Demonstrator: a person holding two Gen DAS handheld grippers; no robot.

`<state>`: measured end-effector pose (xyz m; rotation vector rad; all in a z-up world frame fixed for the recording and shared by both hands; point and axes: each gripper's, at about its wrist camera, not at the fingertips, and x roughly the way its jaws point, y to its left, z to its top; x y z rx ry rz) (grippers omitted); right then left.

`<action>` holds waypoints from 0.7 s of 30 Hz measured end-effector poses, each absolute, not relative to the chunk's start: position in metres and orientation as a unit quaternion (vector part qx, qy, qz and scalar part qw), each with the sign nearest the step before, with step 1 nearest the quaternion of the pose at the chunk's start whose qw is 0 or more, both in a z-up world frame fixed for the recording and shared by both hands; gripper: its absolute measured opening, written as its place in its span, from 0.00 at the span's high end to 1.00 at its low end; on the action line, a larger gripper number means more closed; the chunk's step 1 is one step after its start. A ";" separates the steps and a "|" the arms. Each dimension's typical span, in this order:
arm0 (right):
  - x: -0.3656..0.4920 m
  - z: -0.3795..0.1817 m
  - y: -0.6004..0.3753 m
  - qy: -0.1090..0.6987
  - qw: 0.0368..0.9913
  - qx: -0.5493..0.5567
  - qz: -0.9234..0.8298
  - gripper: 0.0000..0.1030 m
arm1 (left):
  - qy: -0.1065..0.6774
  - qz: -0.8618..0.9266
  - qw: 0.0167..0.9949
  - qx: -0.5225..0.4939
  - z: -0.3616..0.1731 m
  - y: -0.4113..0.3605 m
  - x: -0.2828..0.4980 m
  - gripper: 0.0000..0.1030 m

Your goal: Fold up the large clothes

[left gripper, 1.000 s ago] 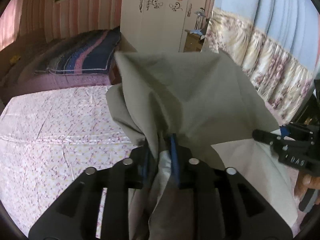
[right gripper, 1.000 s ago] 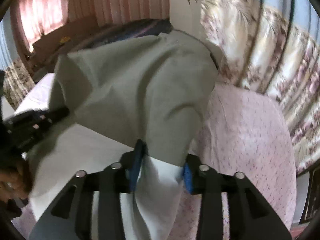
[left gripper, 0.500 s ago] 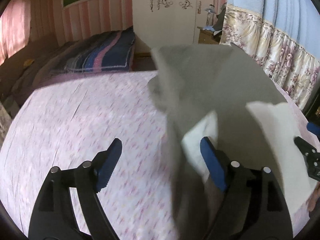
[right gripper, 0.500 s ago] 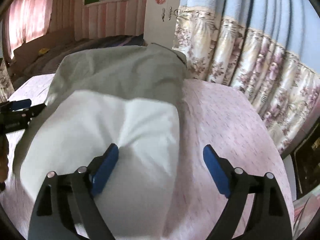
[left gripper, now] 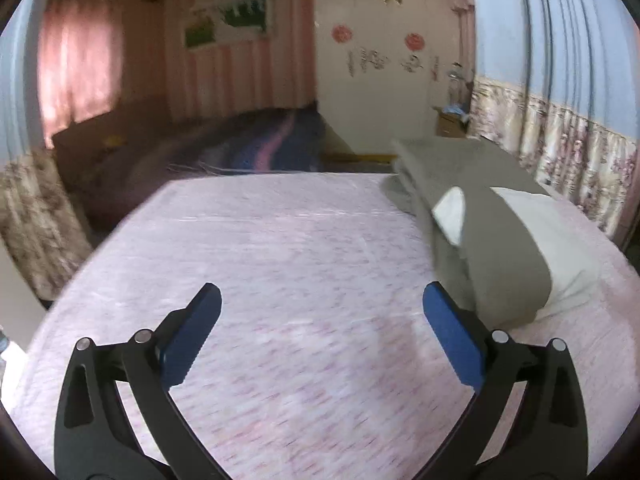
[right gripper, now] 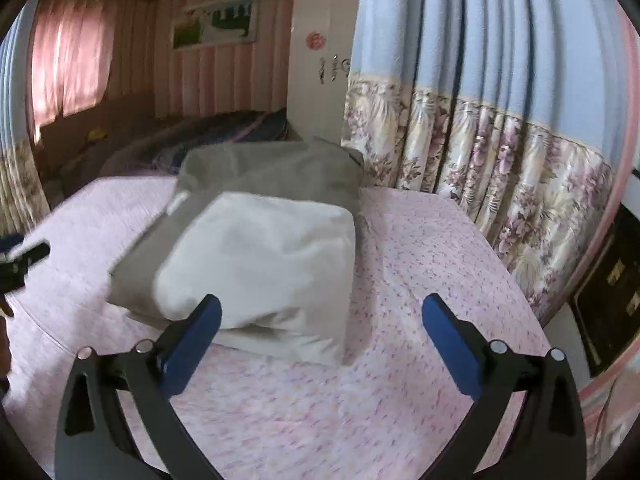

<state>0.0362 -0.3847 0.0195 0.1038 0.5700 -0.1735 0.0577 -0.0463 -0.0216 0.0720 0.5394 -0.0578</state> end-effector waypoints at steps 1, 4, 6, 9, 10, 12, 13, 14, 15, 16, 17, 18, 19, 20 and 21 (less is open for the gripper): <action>0.033 0.022 -0.382 0.277 0.956 0.057 -0.082 0.02 | 0.263 -0.019 0.964 0.035 -0.020 -0.040 0.050 0.03; 0.024 0.030 -0.375 0.266 0.959 0.067 -0.077 0.02 | 0.262 -0.007 0.965 0.020 -0.013 -0.025 0.033 0.03; 0.019 0.034 -0.369 0.262 0.960 0.064 -0.082 0.02 | 0.255 -0.001 0.967 0.022 -0.006 -0.020 0.023 0.03; 0.008 0.038 -0.364 0.258 0.960 0.071 -0.075 0.02 | 0.237 0.009 0.971 0.035 0.004 -0.019 0.010 0.03; 0.004 0.039 -0.363 0.258 0.961 0.075 -0.072 0.02 | 0.234 0.009 0.972 0.034 0.006 -0.017 0.008 0.03; -0.005 0.040 -0.362 0.260 0.960 0.082 -0.070 0.02 | 0.229 0.005 0.973 0.028 0.011 -0.015 -0.002 0.03; -0.010 0.041 -0.361 0.258 0.960 0.085 -0.067 0.02 | 0.226 0.005 0.974 0.028 0.012 -0.014 -0.007 0.03; -0.016 0.042 -0.360 0.255 0.961 0.089 -0.062 0.02 | 0.223 0.005 0.974 0.028 0.012 -0.013 -0.014 0.03; -0.024 0.042 -0.357 0.252 0.961 0.093 -0.061 0.02 | 0.221 0.004 0.975 0.027 0.013 -0.012 -0.019 0.03; -0.030 0.042 -0.355 0.250 0.962 0.093 -0.062 0.02 | 0.217 0.004 0.976 0.020 0.013 -0.009 -0.027 0.03; -0.039 0.043 -0.349 0.248 0.963 0.087 -0.062 0.02 | 0.216 0.003 0.976 0.015 0.013 -0.007 -0.032 0.03; -0.045 0.043 -0.345 0.247 0.964 0.081 -0.065 0.02 | 0.215 0.002 0.977 0.011 0.013 -0.005 -0.038 0.03; -0.052 0.043 -0.341 0.245 0.964 0.075 -0.068 0.02 | 0.213 0.002 0.977 0.007 0.013 -0.003 -0.043 0.03; -0.059 0.043 -0.339 0.242 0.965 0.072 -0.071 0.02 | 0.211 0.004 0.977 0.002 0.013 0.000 -0.049 0.03; -0.067 0.044 -0.335 0.240 0.966 0.069 -0.072 0.02 | 0.211 0.004 0.978 -0.002 0.013 0.002 -0.054 0.03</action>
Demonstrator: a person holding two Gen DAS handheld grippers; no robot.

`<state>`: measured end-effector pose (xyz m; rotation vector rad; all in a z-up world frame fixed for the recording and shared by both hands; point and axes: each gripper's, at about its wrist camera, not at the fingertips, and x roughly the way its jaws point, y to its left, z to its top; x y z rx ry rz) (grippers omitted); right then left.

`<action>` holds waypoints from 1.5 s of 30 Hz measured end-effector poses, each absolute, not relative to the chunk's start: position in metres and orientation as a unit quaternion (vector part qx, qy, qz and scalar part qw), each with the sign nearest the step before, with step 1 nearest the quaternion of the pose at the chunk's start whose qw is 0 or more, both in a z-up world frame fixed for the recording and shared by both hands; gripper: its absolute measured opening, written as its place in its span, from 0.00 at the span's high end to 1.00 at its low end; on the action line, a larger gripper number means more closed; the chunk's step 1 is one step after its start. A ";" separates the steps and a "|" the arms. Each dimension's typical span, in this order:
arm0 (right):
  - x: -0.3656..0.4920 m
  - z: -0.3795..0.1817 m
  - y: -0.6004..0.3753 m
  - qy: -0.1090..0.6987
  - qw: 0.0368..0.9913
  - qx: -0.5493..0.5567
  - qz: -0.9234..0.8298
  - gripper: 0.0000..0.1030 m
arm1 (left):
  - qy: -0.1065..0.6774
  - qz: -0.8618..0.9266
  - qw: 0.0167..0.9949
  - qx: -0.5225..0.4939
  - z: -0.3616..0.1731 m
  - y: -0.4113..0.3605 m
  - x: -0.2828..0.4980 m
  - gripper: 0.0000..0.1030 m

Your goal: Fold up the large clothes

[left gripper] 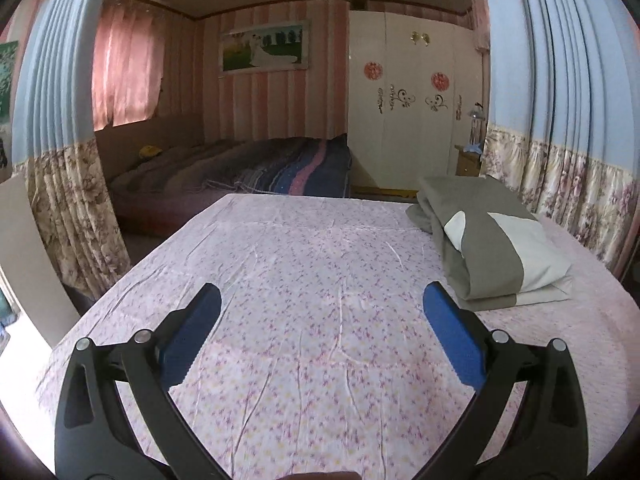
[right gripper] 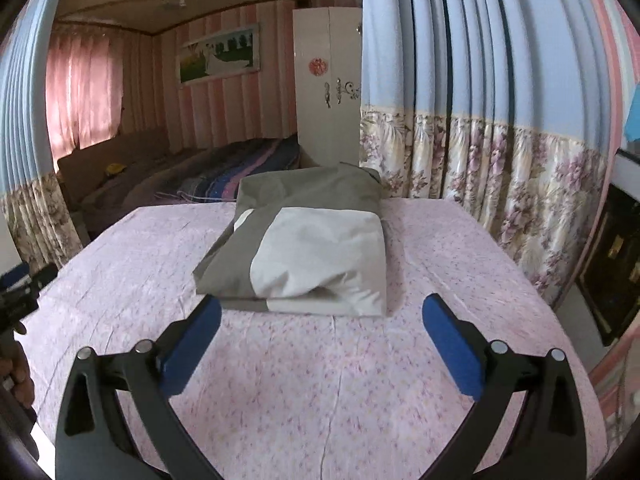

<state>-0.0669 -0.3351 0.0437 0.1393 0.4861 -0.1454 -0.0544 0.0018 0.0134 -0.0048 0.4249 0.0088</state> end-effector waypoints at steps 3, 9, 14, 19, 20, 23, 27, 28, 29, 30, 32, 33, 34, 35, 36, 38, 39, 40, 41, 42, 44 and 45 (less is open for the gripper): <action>-0.084 0.046 -0.330 0.237 0.967 0.067 -0.071 0.02 | 0.209 0.006 0.978 -0.010 0.014 0.008 -0.072 0.03; -0.104 0.056 -0.334 0.216 0.971 0.077 -0.071 0.02 | 0.202 -0.003 0.979 -0.006 0.018 0.007 -0.091 0.03; -0.103 0.065 -0.338 0.202 0.974 0.074 -0.076 0.02 | 0.185 -0.006 0.983 -0.001 0.028 0.000 -0.094 0.03; -0.099 0.066 -0.337 0.203 0.974 0.070 -0.074 0.02 | 0.182 -0.009 0.983 -0.003 0.031 -0.004 -0.091 0.03; -0.099 0.066 -0.336 0.203 0.974 0.070 -0.073 0.02 | 0.182 -0.010 0.983 -0.002 0.031 -0.006 -0.092 0.03; -0.097 0.064 -0.335 0.205 0.974 0.070 -0.073 0.02 | 0.182 -0.010 0.983 0.002 0.030 -0.007 -0.092 0.03; -0.095 0.063 -0.338 0.206 0.973 0.075 -0.076 0.02 | 0.183 -0.007 0.983 0.005 0.030 -0.008 -0.091 0.03; -0.094 0.063 -0.338 0.206 0.973 0.074 -0.077 0.02 | 0.182 -0.006 0.983 0.005 0.031 -0.007 -0.090 0.03; -0.094 0.063 -0.338 0.206 0.973 0.072 -0.078 0.02 | 0.182 -0.005 0.983 0.005 0.030 -0.007 -0.089 0.03; -0.093 0.062 -0.338 0.207 0.973 0.071 -0.078 0.02 | 0.182 -0.005 0.983 0.004 0.031 -0.007 -0.088 0.03; -0.091 0.061 -0.338 0.211 0.972 0.069 -0.077 0.02 | 0.181 -0.005 0.983 0.005 0.030 -0.007 -0.088 0.03; -0.090 0.060 -0.338 0.212 0.972 0.069 -0.077 0.02 | 0.183 -0.006 0.983 0.005 0.031 -0.007 -0.088 0.03; -0.089 0.060 -0.338 0.212 0.972 0.069 -0.076 0.02 | 0.183 -0.006 0.983 0.005 0.031 -0.007 -0.088 0.03; -0.090 0.059 -0.338 0.211 0.972 0.070 -0.077 0.02 | 0.184 -0.007 0.983 0.006 0.030 -0.008 -0.087 0.03; -0.090 0.060 -0.339 0.211 0.972 0.070 -0.078 0.02 | 0.185 -0.008 0.983 0.008 0.030 -0.008 -0.086 0.03; -0.088 0.059 -0.339 0.213 0.972 0.070 -0.076 0.02 | 0.184 -0.008 0.983 0.011 0.030 -0.007 -0.086 0.03; -0.087 0.059 -0.338 0.215 0.971 0.068 -0.075 0.02 | 0.185 -0.007 0.983 0.010 0.030 -0.008 -0.086 0.03; -0.085 0.057 -0.338 0.218 0.971 0.068 -0.075 0.02 | 0.185 -0.008 0.983 0.008 0.031 -0.007 -0.085 0.03; -0.084 0.057 -0.338 0.219 0.971 0.067 -0.075 0.02 | 0.187 -0.011 0.982 0.008 0.030 -0.007 -0.085 0.03; -0.083 0.056 -0.338 0.219 0.970 0.068 -0.075 0.02 | 0.191 -0.015 0.981 0.006 0.030 -0.007 -0.084 0.03; -0.082 0.056 -0.338 0.219 0.970 0.069 -0.075 0.02 | 0.204 -0.017 0.979 0.009 0.027 -0.010 -0.079 0.03; -0.082 0.056 -0.338 0.219 0.970 0.068 -0.076 0.02 | 0.208 -0.015 0.978 0.012 0.026 -0.011 -0.077 0.03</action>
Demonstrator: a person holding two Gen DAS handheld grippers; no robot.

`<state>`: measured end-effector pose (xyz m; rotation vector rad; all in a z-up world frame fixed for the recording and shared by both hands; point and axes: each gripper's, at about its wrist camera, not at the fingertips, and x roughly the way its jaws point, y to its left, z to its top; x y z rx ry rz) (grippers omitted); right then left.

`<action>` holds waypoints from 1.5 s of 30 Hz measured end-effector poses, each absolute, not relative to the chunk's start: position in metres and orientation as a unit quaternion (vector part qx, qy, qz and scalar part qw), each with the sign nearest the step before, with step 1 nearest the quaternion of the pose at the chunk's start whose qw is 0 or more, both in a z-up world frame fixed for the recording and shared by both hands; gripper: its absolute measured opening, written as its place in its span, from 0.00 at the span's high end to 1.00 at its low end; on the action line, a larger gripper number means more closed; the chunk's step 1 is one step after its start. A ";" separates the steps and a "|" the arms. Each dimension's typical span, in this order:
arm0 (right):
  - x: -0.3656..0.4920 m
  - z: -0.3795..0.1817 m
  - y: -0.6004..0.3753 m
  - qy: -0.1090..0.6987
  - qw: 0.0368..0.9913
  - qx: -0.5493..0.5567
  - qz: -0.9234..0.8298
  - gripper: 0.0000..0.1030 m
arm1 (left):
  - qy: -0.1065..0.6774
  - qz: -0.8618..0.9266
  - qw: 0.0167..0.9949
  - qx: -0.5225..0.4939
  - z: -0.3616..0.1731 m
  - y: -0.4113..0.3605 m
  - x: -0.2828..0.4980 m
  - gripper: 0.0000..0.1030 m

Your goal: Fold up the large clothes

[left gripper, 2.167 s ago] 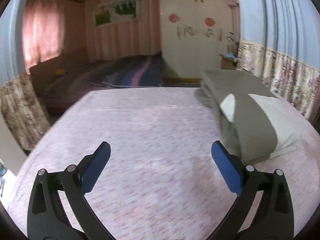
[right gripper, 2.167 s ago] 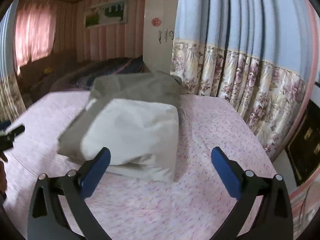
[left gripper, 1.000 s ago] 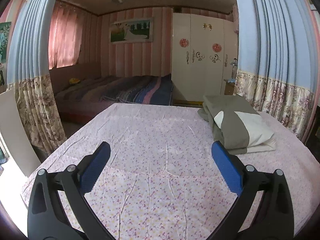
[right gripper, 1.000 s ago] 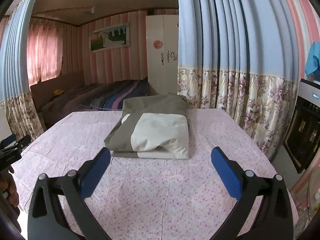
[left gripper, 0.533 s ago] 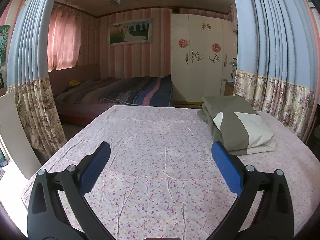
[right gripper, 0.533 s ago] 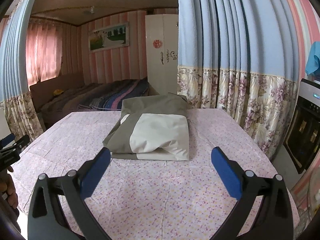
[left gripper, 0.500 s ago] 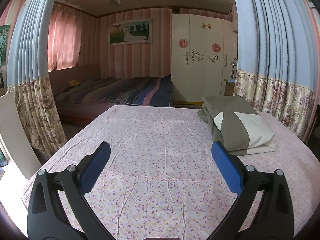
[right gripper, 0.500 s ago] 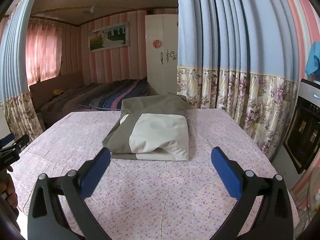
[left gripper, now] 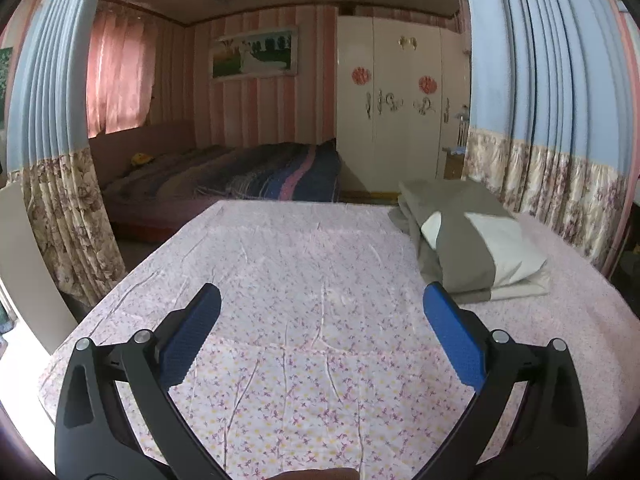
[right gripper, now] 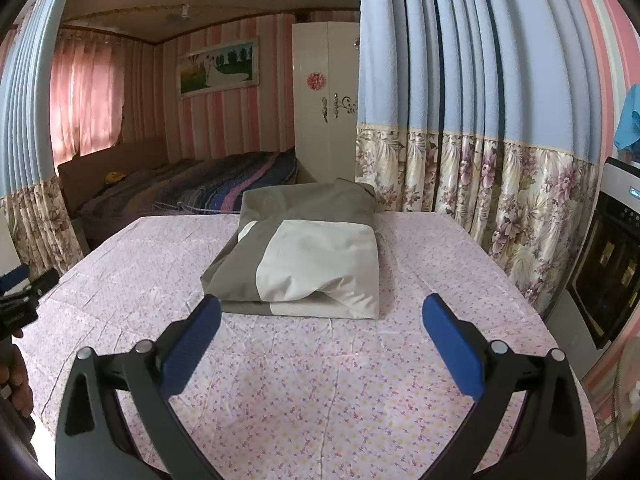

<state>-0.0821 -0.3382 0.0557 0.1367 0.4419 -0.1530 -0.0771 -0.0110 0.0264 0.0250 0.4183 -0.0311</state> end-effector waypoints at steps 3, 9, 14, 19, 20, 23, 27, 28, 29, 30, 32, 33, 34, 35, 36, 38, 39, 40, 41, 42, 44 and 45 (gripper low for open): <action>-0.080 0.055 -0.337 0.219 0.970 0.067 -0.077 0.02 | 0.214 -0.013 0.977 0.023 0.024 -0.016 -0.075 0.03; -0.077 0.056 -0.337 0.217 0.971 0.065 -0.078 0.02 | 0.207 -0.014 0.978 0.030 0.024 -0.019 -0.076 0.03; -0.074 0.057 -0.338 0.219 0.970 0.066 -0.079 0.02 | 0.210 -0.005 0.977 0.025 0.024 -0.017 -0.076 0.03; -0.071 0.056 -0.339 0.221 0.970 0.066 -0.081 0.02 | 0.211 -0.003 0.977 0.022 0.023 -0.018 -0.075 0.03; -0.071 0.056 -0.339 0.221 0.969 0.065 -0.082 0.02 | 0.212 -0.004 0.977 0.021 0.023 -0.018 -0.074 0.03; -0.072 0.056 -0.339 0.222 0.969 0.065 -0.085 0.02 | 0.212 -0.005 0.977 0.022 0.021 -0.020 -0.074 0.03; -0.071 0.055 -0.338 0.222 0.969 0.065 -0.086 0.02 | 0.212 0.006 0.977 0.018 0.021 -0.019 -0.074 0.03; -0.071 0.055 -0.339 0.223 0.969 0.065 -0.085 0.02 | 0.212 0.006 0.977 0.016 0.021 -0.020 -0.074 0.03; -0.071 0.055 -0.339 0.223 0.969 0.065 -0.085 0.02 | 0.212 0.003 0.977 0.018 0.020 -0.021 -0.074 0.03; -0.071 0.055 -0.338 0.222 0.969 0.065 -0.087 0.02 | 0.213 0.002 0.977 0.020 0.020 -0.022 -0.073 0.03; -0.070 0.055 -0.338 0.224 0.968 0.066 -0.086 0.02 | 0.211 -0.003 0.977 0.021 0.019 -0.024 -0.074 0.03; -0.071 0.055 -0.338 0.224 0.968 0.067 -0.086 0.02 | 0.211 -0.006 0.977 0.018 0.019 -0.024 -0.074 0.03; -0.071 0.054 -0.338 0.224 0.968 0.067 -0.086 0.02 | 0.212 -0.009 0.977 0.015 0.018 -0.025 -0.074 0.03; -0.071 0.053 -0.338 0.225 0.968 0.066 -0.086 0.02 | 0.213 -0.011 0.977 0.013 0.018 -0.025 -0.074 0.03; -0.071 0.053 -0.338 0.226 0.968 0.066 -0.085 0.02 | 0.213 -0.010 0.977 0.012 0.017 -0.025 -0.073 0.03; -0.070 0.052 -0.338 0.227 0.968 0.064 -0.085 0.02 | 0.212 -0.008 0.977 0.016 0.016 -0.025 -0.073 0.03; -0.070 0.052 -0.338 0.227 0.968 0.064 -0.085 0.02 | 0.213 -0.009 0.977 0.014 0.016 -0.024 -0.072 0.03; -0.070 0.051 -0.338 0.228 0.968 0.065 -0.084 0.02 | 0.213 -0.008 0.977 0.012 0.016 -0.024 -0.072 0.03; -0.070 0.051 -0.337 0.228 0.968 0.065 -0.084 0.02 | 0.209 -0.003 0.978 0.012 0.016 -0.024 -0.072 0.03; -0.069 0.050 -0.337 0.229 0.968 0.065 -0.084 0.02 | 0.205 -0.001 0.979 0.014 0.016 -0.024 -0.073 0.03; -0.068 0.049 -0.337 0.233 0.967 0.064 -0.082 0.02 | 0.200 -0.004 0.980 0.008 0.016 -0.023 -0.074 0.03; -0.068 0.048 -0.337 0.234 0.967 0.063 -0.083 0.02 | 0.194 -0.004 0.981 0.008 0.017 -0.022 -0.075 0.03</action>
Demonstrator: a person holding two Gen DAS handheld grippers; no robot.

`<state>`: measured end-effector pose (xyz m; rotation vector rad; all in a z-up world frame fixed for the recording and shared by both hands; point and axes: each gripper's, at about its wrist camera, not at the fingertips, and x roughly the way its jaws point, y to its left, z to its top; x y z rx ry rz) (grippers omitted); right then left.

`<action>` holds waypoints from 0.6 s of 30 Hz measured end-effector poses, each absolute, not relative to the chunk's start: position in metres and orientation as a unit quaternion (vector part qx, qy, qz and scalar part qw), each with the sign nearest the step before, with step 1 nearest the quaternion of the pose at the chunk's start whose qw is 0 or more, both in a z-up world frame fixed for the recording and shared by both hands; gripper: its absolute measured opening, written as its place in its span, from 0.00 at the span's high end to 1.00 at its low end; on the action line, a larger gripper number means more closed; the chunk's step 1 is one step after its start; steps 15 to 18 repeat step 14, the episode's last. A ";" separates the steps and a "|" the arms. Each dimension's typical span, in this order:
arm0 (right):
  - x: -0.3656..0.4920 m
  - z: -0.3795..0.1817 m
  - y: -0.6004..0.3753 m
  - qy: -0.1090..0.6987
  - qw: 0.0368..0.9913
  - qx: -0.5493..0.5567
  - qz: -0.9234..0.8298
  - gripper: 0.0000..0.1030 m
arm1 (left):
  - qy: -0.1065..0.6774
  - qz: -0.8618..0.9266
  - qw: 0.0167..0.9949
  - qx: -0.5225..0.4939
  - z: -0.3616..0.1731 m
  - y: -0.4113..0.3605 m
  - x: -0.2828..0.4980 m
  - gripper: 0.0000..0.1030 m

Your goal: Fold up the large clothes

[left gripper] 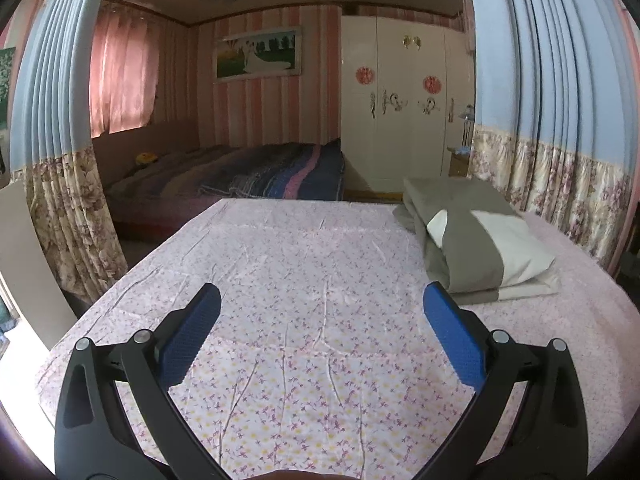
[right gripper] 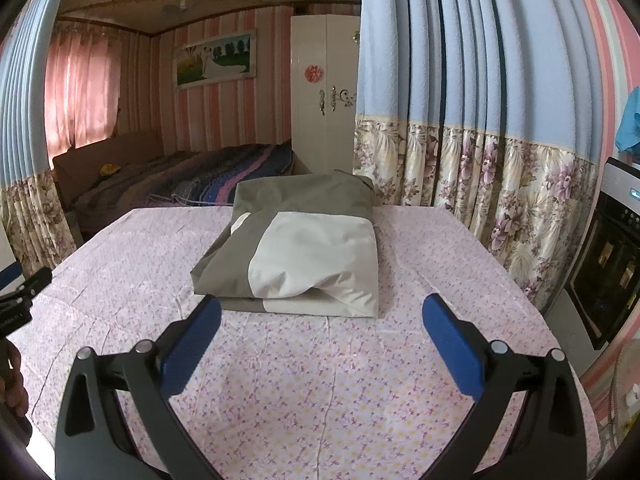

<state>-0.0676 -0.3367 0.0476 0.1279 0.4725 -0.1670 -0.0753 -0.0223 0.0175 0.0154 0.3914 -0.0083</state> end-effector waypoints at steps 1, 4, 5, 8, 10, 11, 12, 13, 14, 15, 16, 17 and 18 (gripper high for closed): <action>-0.067 0.047 -0.336 0.235 0.967 0.063 -0.082 0.02 | 0.190 0.000 0.982 0.012 0.018 -0.023 -0.076 0.03; -0.067 0.047 -0.337 0.234 0.967 0.063 -0.083 0.02 | 0.194 -0.006 0.981 0.011 0.019 -0.024 -0.076 0.03; -0.067 0.047 -0.337 0.234 0.967 0.063 -0.083 0.02 | 0.194 -0.005 0.981 0.014 0.018 -0.025 -0.076 0.03; -0.067 0.046 -0.337 0.234 0.967 0.063 -0.082 0.02 | 0.201 -0.009 0.979 0.015 0.016 -0.025 -0.075 0.03; -0.067 0.046 -0.337 0.235 0.967 0.063 -0.081 0.02 | 0.203 -0.007 0.979 0.012 0.015 -0.025 -0.074 0.03; -0.067 0.047 -0.337 0.234 0.967 0.063 -0.082 0.02 | 0.202 -0.005 0.979 0.017 0.015 -0.026 -0.074 0.03; -0.067 0.047 -0.337 0.234 0.967 0.063 -0.081 0.02 | 0.202 -0.005 0.979 0.017 0.015 -0.026 -0.074 0.03; -0.067 0.047 -0.337 0.234 0.967 0.064 -0.082 0.02 | 0.201 -0.007 0.979 0.014 0.014 -0.025 -0.074 0.03; -0.067 0.047 -0.337 0.234 0.967 0.064 -0.082 0.02 | 0.203 -0.008 0.979 0.011 0.014 -0.025 -0.074 0.03; -0.067 0.047 -0.337 0.234 0.967 0.064 -0.082 0.02 | 0.203 -0.008 0.979 0.011 0.014 -0.025 -0.074 0.03; -0.067 0.047 -0.337 0.234 0.967 0.064 -0.082 0.02 | 0.203 -0.008 0.979 0.011 0.014 -0.025 -0.074 0.03; -0.067 0.047 -0.337 0.234 0.967 0.064 -0.082 0.02 | 0.203 -0.008 0.979 0.011 0.014 -0.025 -0.074 0.03; -0.067 0.047 -0.337 0.234 0.967 0.064 -0.082 0.02 | 0.203 -0.008 0.979 0.011 0.014 -0.025 -0.074 0.03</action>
